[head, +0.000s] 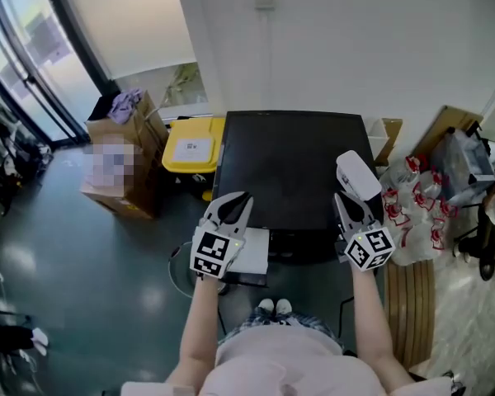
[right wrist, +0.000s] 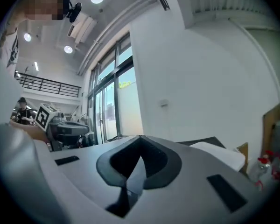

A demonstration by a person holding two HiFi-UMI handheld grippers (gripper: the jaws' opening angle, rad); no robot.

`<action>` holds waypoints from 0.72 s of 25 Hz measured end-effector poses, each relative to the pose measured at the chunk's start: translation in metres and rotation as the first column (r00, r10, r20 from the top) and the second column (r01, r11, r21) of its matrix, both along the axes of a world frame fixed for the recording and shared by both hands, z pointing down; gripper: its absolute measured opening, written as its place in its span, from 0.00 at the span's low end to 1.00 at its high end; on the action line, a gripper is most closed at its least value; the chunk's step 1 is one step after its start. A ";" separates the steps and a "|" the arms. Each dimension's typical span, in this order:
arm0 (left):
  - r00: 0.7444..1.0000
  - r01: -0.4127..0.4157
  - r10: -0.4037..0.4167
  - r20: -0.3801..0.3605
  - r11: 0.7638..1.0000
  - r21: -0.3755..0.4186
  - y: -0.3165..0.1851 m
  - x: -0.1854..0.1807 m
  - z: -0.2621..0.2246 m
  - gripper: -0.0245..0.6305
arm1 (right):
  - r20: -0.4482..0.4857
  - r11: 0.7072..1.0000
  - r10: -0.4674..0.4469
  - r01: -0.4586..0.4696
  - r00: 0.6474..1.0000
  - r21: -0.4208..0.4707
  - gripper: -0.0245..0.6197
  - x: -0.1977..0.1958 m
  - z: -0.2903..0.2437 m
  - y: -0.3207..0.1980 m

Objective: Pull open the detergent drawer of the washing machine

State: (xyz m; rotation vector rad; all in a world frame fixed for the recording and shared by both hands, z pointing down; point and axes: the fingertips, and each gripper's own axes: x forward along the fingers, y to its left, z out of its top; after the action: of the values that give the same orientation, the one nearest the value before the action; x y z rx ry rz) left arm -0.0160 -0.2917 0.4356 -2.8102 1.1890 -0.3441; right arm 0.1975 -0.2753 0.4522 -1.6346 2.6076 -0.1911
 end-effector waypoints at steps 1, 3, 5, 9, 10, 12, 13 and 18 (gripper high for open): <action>1.000 0.004 -0.004 -0.026 1.000 0.015 -0.003 0.002 -0.006 0.10 | 0.006 0.999 0.032 -0.032 0.999 0.016 0.06 0.010 -0.005 -0.001; 0.997 0.017 -0.014 -0.070 0.999 0.039 -0.008 0.006 -0.015 0.10 | 0.018 0.995 0.084 -0.085 0.996 0.044 0.06 0.025 -0.013 -0.002; 0.995 0.036 -0.031 -0.100 0.998 0.054 -0.013 0.009 -0.018 0.09 | 0.040 0.988 0.137 -0.139 0.990 0.065 0.06 0.040 -0.019 -0.001; 0.985 0.071 -0.063 -0.162 0.996 0.044 -0.019 0.013 -0.023 0.08 | 0.020 0.973 0.217 -0.218 0.976 0.079 0.06 0.059 -0.018 0.007; 0.983 0.077 -0.069 -0.168 0.996 0.040 -0.021 0.014 -0.023 0.08 | 0.017 0.970 0.230 -0.230 0.973 0.081 0.06 0.062 -0.018 0.008; 0.982 0.083 -0.076 -0.172 0.996 0.035 -0.024 0.015 -0.022 0.08 | 0.016 0.965 0.248 -0.249 0.969 0.087 0.06 0.068 -0.019 0.011; 0.982 0.086 -0.078 -0.173 0.996 0.034 -0.025 0.015 -0.022 0.08 | 0.014 0.962 0.256 -0.256 0.967 0.092 0.06 0.070 -0.020 0.012; 0.980 0.086 -0.080 -0.182 0.996 0.024 -0.025 0.018 -0.018 0.08 | -0.052 0.955 0.279 -0.271 0.959 0.119 0.06 0.071 -0.025 0.016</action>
State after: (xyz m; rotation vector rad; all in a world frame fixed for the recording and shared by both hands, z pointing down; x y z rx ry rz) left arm 0.0023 -0.3171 0.4176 -2.8200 1.3360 -0.0743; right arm 0.2690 -0.2597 0.4268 -1.9692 2.3500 0.0236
